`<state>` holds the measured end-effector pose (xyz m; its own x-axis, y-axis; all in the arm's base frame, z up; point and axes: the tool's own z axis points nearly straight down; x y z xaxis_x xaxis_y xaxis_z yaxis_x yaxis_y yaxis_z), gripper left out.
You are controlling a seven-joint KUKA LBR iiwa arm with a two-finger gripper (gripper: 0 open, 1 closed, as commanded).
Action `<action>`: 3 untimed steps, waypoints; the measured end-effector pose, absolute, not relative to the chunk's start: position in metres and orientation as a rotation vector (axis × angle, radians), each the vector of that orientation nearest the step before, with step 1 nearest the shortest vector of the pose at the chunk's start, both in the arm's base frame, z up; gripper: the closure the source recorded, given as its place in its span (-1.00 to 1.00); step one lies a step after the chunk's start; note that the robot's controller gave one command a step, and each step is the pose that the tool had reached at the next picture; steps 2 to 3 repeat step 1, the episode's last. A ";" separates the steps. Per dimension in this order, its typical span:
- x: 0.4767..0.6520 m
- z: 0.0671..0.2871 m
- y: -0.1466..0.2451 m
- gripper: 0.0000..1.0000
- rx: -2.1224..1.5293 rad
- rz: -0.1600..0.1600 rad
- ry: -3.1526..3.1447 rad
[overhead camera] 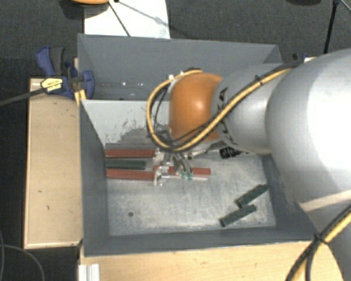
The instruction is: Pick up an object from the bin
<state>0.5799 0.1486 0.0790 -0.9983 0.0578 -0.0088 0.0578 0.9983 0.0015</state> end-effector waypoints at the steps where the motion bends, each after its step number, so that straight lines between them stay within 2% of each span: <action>1: 0.552 0.279 0.150 1.00 0.056 0.003 3.136; 3: 0.552 0.279 0.150 1.00 0.056 0.003 3.136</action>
Offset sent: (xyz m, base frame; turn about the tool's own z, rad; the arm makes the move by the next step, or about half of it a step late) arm 0.0000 0.0000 0.0000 0.0000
